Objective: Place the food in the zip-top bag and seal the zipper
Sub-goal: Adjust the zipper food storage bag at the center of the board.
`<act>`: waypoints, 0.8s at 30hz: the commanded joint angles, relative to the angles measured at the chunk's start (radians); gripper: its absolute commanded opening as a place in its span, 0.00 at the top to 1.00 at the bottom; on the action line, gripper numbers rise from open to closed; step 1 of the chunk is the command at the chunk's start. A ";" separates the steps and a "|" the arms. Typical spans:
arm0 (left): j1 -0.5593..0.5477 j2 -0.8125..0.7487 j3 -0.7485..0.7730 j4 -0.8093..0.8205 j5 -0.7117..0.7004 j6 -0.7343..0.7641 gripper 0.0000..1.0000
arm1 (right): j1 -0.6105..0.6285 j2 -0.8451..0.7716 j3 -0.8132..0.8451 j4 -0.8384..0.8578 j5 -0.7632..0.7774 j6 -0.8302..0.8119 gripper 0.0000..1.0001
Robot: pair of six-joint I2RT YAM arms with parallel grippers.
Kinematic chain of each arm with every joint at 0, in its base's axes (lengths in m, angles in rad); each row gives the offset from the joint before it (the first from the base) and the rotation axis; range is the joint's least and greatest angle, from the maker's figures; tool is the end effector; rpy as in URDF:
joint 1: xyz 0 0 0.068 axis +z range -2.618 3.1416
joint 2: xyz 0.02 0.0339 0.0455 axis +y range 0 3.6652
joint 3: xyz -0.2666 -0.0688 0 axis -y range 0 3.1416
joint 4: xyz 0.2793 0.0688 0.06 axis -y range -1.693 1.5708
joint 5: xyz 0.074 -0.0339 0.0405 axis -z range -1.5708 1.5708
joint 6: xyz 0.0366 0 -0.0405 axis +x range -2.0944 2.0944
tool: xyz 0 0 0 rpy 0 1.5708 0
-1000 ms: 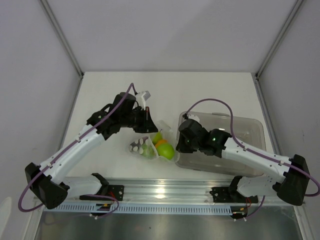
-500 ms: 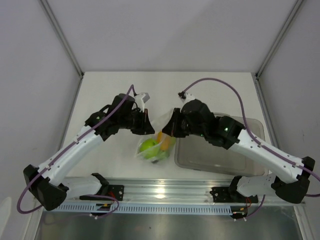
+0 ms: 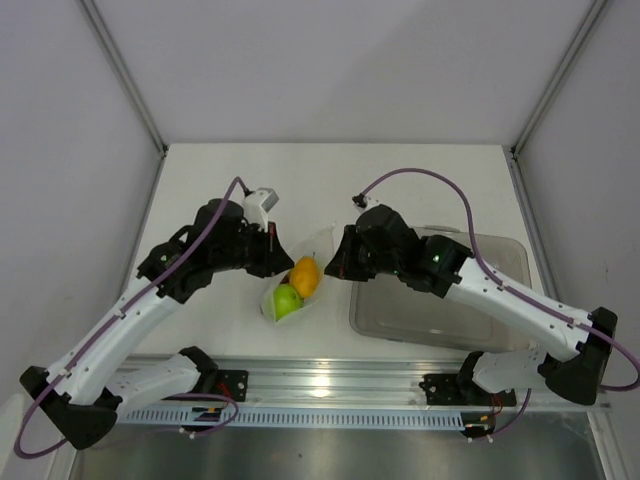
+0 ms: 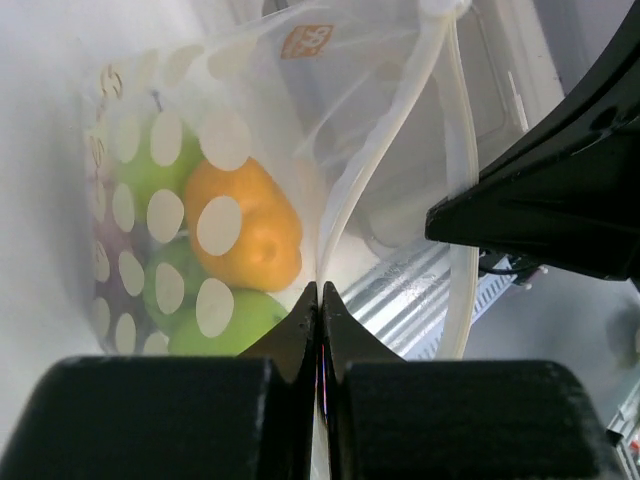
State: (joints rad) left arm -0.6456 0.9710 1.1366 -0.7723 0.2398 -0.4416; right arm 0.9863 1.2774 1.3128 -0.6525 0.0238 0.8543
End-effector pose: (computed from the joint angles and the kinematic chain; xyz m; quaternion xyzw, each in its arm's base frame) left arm 0.1746 -0.1424 0.3763 0.1447 0.8695 -0.3288 0.3391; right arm 0.1718 0.2581 0.3746 -0.0531 0.8868 0.3588 0.2863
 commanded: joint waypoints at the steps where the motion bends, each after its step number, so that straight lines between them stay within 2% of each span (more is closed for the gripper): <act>1: -0.005 0.006 0.028 -0.021 -0.036 0.032 0.99 | 0.002 -0.029 -0.044 0.046 -0.008 0.026 1.00; 4: -0.005 0.041 0.029 -0.019 -0.010 0.023 0.99 | 0.017 -0.027 -0.063 0.064 -0.012 0.032 1.00; 7: -0.005 0.038 0.026 0.016 0.076 0.000 0.99 | 0.028 -0.024 -0.035 0.054 -0.009 0.026 1.00; 15: -0.005 0.060 -0.035 0.044 0.121 -0.031 0.99 | 0.023 0.040 -0.026 0.047 -0.012 -0.003 1.00; 18: -0.003 0.008 -0.090 0.119 0.184 -0.058 0.99 | 0.031 0.056 0.008 0.053 -0.004 -0.012 1.00; 22: -0.005 0.012 -0.081 0.116 0.278 -0.046 0.99 | 0.018 0.076 0.058 0.053 0.007 -0.021 1.00; 24: -0.005 -0.001 -0.093 0.120 0.277 -0.039 0.99 | 0.018 0.086 0.065 0.050 0.011 -0.015 1.00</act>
State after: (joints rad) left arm -0.6456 1.0042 1.0428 -0.7105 0.4305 -0.4717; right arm 1.0092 1.3571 1.3163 -0.6239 0.0154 0.8516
